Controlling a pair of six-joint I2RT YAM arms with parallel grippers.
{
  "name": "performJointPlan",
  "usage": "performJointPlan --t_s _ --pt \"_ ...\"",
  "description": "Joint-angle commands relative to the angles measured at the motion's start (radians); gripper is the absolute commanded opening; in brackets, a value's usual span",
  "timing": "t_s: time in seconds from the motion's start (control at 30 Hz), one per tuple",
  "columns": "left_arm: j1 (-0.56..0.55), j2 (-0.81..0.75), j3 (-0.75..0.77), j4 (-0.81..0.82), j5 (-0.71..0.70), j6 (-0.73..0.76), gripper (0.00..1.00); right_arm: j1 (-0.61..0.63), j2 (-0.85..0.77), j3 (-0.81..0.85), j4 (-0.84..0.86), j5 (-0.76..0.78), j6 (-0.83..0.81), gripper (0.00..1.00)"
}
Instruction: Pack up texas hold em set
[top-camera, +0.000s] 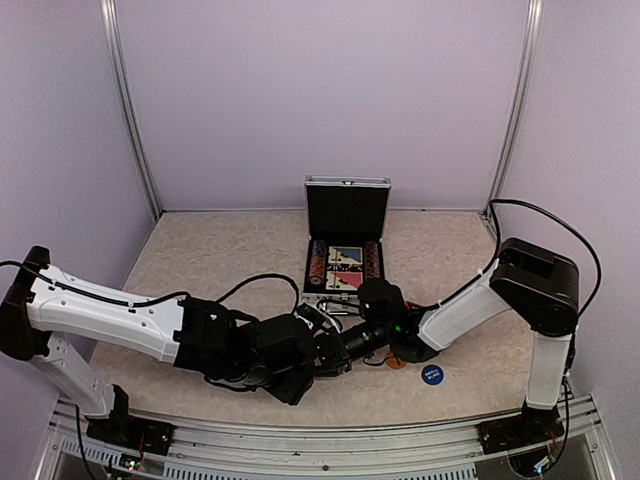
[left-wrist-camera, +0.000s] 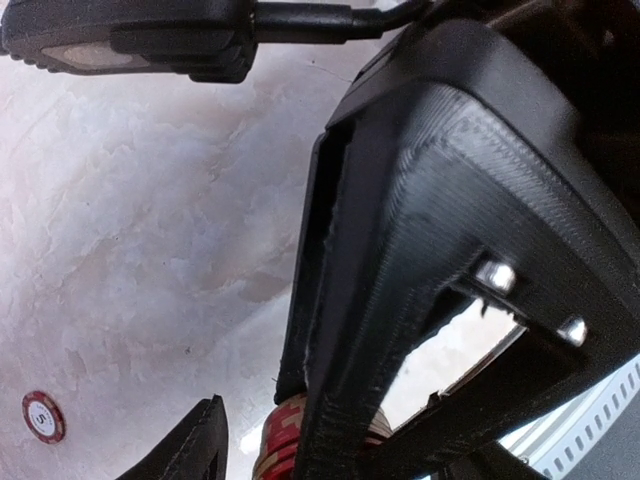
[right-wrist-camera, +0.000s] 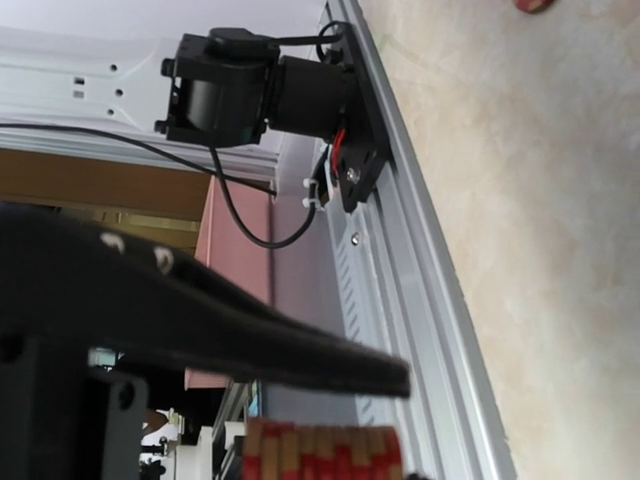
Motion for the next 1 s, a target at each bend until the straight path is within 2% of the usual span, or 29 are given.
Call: performJointPlan --t_s 0.0,0.4,0.7,0.97 --pt "-0.001 -0.032 0.0 0.01 0.0 -0.001 0.7 0.003 -0.021 0.031 -0.004 -0.019 -0.025 0.17" --pt "-0.001 -0.098 -0.017 0.018 0.0 -0.02 0.86 -0.036 -0.033 0.032 -0.058 -0.01 -0.072 0.17" --pt "-0.001 -0.152 -0.037 0.01 -0.013 -0.04 0.99 -0.087 -0.047 0.049 -0.165 0.008 -0.153 0.17" --pt "0.0 -0.191 -0.065 -0.016 -0.067 -0.076 0.99 -0.138 -0.06 0.079 -0.267 0.017 -0.225 0.16"
